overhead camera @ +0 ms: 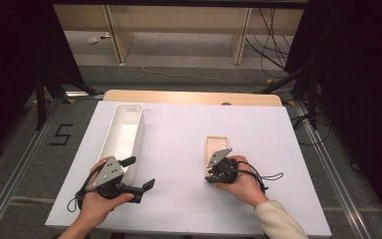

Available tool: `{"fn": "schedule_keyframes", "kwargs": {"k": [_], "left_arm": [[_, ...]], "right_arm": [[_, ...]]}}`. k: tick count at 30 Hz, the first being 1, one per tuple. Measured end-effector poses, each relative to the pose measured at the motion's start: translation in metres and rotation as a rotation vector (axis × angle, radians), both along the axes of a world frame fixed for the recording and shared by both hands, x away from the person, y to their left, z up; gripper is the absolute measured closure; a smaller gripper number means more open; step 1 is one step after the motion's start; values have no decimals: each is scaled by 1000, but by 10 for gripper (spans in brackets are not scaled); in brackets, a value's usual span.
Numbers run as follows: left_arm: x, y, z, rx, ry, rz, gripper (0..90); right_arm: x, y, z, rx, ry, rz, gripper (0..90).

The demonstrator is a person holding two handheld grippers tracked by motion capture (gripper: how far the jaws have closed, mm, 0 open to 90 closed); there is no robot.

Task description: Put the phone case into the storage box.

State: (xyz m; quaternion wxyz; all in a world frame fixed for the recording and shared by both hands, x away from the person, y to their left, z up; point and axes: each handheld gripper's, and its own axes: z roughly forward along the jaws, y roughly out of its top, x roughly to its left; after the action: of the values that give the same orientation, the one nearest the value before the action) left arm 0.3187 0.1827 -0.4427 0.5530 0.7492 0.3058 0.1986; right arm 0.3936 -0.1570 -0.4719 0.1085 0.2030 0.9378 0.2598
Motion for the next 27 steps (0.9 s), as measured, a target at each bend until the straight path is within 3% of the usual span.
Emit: {"fn": "schedule_keyframes", "kwargs": {"k": [15, 27], "left_arm": [[1, 1, 0, 8, -9, -6, 29], [1, 1, 0, 4, -11, -11, 29]], "right_arm": [[1, -2, 0, -13, -18, 10, 734], [2, -9, 2, -24, -5, 22, 729]]}}
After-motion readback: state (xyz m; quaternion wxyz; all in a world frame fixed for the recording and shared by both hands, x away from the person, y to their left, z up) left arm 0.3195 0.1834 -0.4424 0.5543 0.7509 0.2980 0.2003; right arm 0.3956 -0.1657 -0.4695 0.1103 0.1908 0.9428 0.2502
